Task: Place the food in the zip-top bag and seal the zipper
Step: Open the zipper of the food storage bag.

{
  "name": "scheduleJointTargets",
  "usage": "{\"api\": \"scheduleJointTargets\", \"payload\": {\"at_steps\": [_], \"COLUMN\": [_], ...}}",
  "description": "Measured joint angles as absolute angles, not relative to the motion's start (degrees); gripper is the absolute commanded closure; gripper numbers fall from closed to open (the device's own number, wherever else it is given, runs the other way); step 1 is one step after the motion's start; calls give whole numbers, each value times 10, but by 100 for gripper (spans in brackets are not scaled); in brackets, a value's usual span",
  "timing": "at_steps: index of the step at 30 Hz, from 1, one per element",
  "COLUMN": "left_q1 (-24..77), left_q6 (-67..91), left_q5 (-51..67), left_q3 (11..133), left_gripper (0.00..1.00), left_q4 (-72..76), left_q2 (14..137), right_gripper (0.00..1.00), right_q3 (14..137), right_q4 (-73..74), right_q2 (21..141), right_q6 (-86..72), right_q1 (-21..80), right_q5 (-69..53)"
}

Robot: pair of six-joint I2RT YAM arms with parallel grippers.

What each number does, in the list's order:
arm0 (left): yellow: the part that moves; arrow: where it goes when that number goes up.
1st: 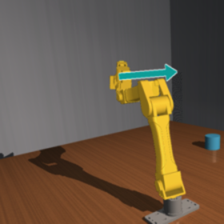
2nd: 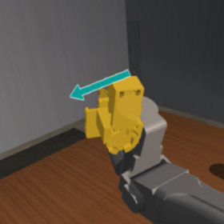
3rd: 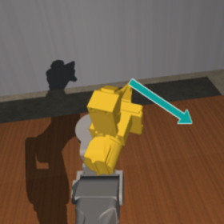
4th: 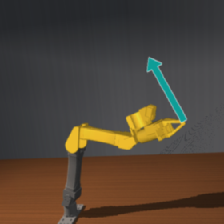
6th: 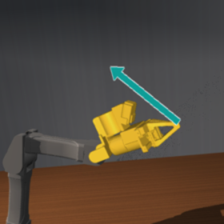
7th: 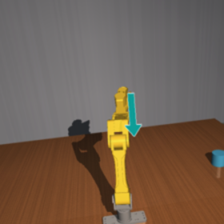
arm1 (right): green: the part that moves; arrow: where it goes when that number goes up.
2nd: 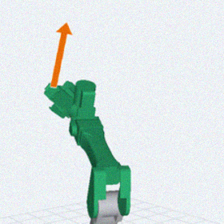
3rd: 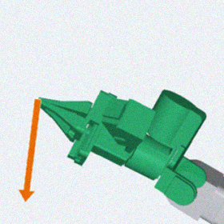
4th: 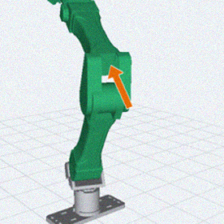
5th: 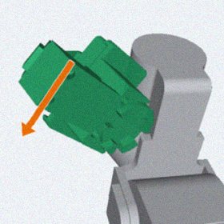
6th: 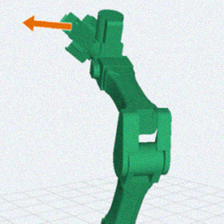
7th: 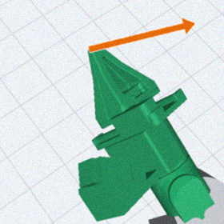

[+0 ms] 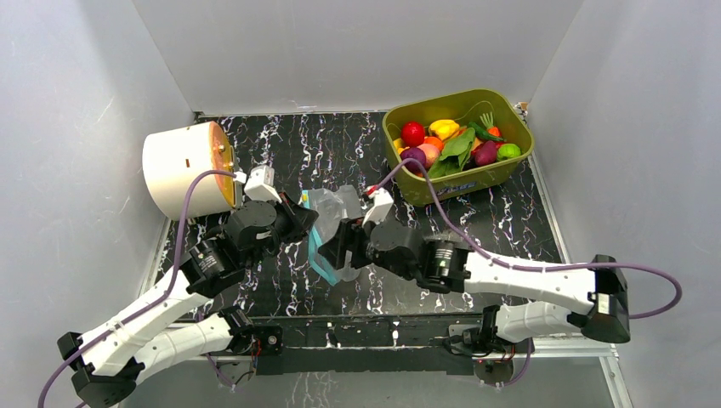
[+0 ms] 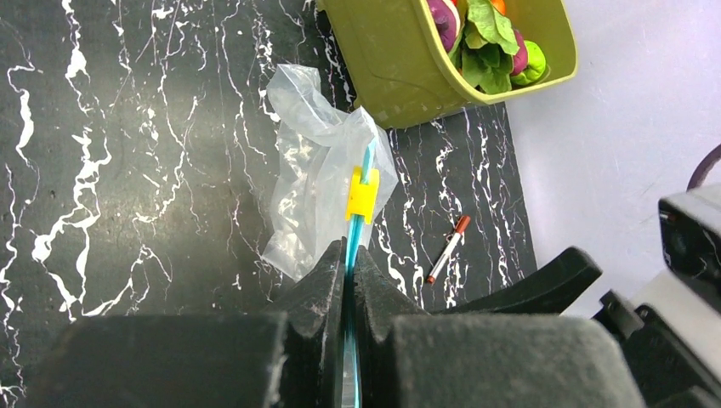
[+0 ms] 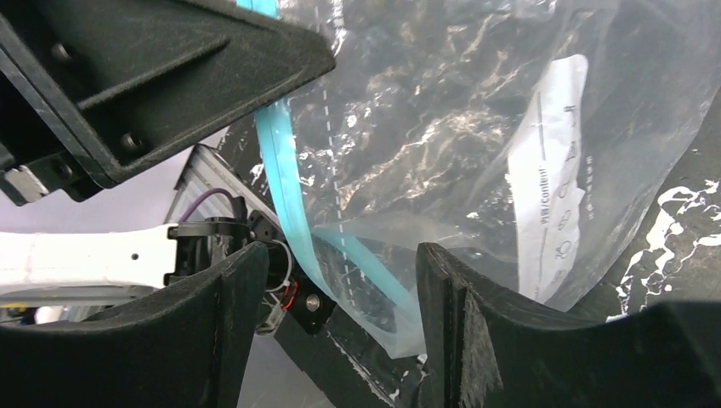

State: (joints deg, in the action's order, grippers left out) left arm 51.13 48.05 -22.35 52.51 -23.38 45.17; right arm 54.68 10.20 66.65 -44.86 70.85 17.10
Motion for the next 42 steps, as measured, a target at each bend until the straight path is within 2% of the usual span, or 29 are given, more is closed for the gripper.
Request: {"api": "scheduleJointTargets", "payload": {"at_steps": [4, 9, 15, 16, 20, 21, 23, 27, 30, 41, 42], "left_q1": [511, 511, 511, 511, 511, 511, 511, 511, 511, 511, 511], "left_q6": [507, 526, 536, 537, 536, 536, 526, 491, 451, 344, 336], "left_q5": [-229, -229, -226, -225, -215, -214, -208, -201, -192, -150, -145], "left_q3": [525, 525, 525, 525, 525, 525, 525, 531, 541, 524, 524], "left_gripper": [100, 100, 100, 97, 51, 44, 36, 29, 27, 29, 31], "left_q4": [-244, -245, -260, -262, -272, -274, -276, -283, -288, -299, -296], "left_q2": [453, 453, 453, 453, 452, 451, 447, 435, 426, 405, 409], "right_gripper": [39, 51, 94, 100, 100, 100, 100, 100, 100, 100, 100], "right_q3": [576, 591, 591, 588, 556, 545, 528, 517, 514, 470, 470], "right_q4": [123, 165, 180, 174, 138, 127, 114, 104, 102, 48, 45], "right_q2": [715, 748, 750, 748, 722, 713, 698, 688, 683, 634, 634], "right_q6": [-450, -452, -432, -429, -418, -418, -420, -440, -475, -520, -520], "right_q1": [747, 773, 774, 774, 774, 775, 775, 774, 774, 774, 774], "right_q5": [230, 309, 376, 379, 378, 377, 375, 376, 379, 383, 380]}}
